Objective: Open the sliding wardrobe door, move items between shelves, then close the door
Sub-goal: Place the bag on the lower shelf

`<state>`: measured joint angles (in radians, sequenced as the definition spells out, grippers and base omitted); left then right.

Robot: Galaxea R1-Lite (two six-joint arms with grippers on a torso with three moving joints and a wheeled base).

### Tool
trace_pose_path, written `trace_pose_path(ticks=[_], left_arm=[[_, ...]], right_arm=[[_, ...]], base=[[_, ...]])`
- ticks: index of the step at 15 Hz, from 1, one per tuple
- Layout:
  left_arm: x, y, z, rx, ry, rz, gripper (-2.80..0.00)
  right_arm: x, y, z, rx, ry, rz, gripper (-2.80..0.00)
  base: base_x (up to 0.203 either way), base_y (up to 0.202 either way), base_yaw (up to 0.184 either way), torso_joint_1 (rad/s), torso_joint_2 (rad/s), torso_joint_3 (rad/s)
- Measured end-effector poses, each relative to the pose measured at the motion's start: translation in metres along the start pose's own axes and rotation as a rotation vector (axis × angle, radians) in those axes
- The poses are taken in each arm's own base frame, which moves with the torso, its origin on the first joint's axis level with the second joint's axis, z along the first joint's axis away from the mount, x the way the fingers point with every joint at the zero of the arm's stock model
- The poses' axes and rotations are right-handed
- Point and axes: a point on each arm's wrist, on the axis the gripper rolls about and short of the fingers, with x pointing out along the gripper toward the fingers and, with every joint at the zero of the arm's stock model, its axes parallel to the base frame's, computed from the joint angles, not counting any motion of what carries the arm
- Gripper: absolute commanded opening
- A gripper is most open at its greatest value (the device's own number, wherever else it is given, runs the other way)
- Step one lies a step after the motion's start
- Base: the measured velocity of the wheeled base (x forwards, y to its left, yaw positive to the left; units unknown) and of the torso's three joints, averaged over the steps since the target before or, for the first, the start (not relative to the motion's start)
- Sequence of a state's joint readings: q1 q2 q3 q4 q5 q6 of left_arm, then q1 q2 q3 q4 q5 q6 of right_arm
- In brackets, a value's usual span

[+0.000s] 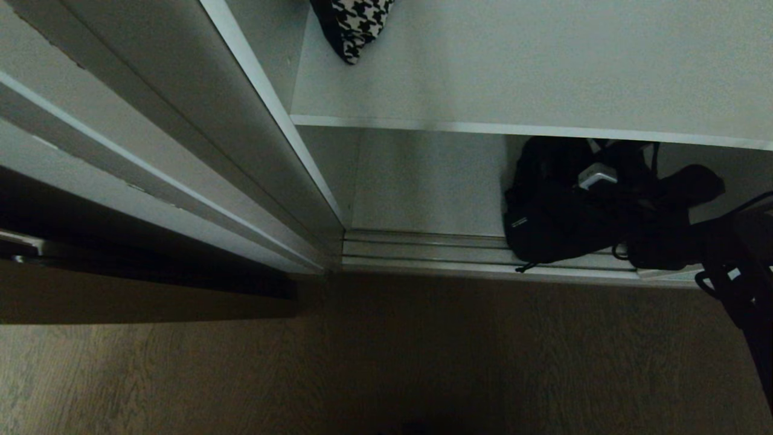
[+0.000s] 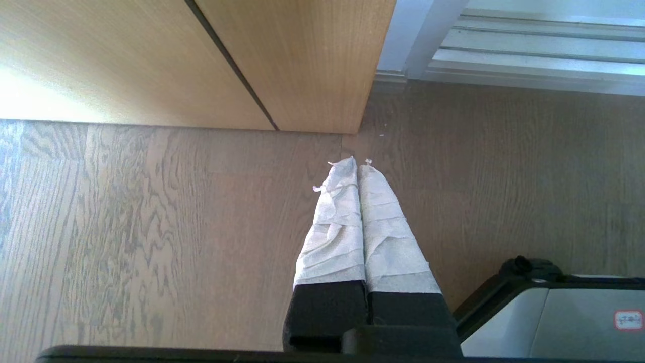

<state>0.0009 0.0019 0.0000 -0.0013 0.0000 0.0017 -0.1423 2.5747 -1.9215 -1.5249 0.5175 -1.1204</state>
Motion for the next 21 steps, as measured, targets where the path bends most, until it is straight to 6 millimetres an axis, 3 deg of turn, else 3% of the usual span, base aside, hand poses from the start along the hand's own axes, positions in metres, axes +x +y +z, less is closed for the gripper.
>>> trace_pose_path(ticks=[12,21], left_arm=[[0.000,0.000,0.000,0.000,0.000,0.001,-2.80],[0.000,0.000,0.000,-0.001,0.000,0.000,-2.80]], right_arm=[[0.000,0.001,0.000,0.008,-0.003,0.006,-2.80],[0.007,-0.017,0.004,0.025,-0.010,-0.015,-2.80]], base=[[0.000,0.000,0.000,0.000,0.00,0.000],[0.000,0.000,0.000,0.000,0.00,0.000]])
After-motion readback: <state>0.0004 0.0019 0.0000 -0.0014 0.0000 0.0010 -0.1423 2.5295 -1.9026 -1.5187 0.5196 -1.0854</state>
